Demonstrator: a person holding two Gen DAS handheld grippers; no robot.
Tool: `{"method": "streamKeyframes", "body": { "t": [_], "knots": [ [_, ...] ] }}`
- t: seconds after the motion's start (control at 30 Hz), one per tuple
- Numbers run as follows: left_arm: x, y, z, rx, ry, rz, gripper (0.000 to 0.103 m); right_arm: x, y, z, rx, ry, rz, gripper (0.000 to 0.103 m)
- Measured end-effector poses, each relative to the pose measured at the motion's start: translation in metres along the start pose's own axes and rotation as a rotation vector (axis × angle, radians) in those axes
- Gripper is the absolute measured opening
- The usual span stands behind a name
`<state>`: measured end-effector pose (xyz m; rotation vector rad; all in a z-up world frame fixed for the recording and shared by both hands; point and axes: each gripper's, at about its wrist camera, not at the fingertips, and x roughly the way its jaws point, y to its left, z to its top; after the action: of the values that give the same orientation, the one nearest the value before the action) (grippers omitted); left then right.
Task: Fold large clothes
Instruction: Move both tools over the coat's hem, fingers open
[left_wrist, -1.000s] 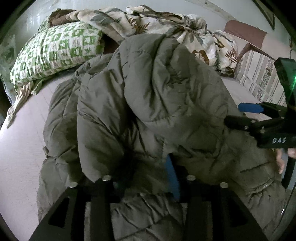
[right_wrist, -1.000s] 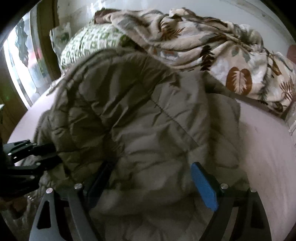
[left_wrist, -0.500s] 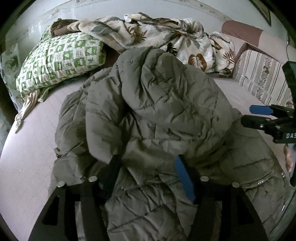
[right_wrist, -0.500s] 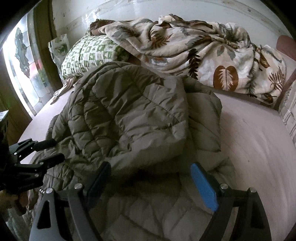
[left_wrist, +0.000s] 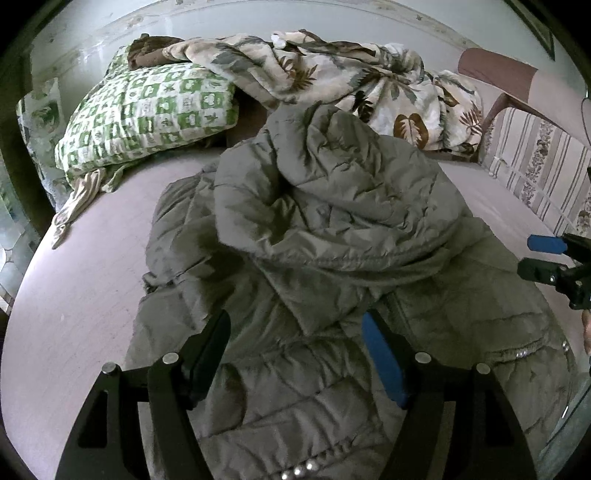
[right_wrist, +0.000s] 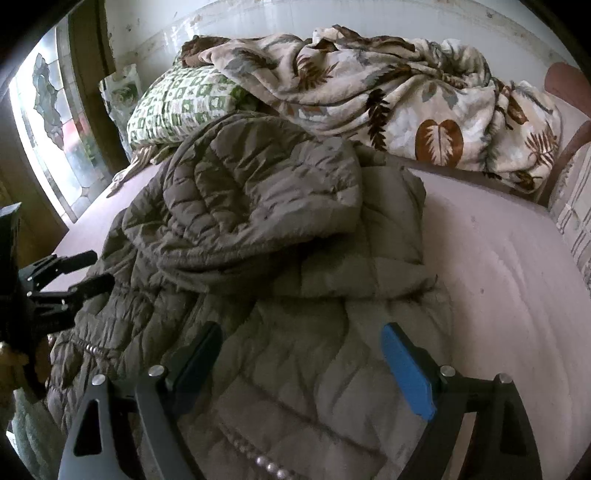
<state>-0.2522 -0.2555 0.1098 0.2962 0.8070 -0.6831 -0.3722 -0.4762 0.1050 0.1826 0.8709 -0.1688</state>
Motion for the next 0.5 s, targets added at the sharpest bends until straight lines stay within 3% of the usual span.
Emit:
{"method": "streamKeyframes", "body": {
  "t": [0.5],
  "knots": [
    [-0.045, 0.038, -0.048, -0.050, 0.022, 0.078, 0.076, -0.027, -0.008, -0.050, 0.031, 0.043, 0.021, 0.090]
  ]
}}
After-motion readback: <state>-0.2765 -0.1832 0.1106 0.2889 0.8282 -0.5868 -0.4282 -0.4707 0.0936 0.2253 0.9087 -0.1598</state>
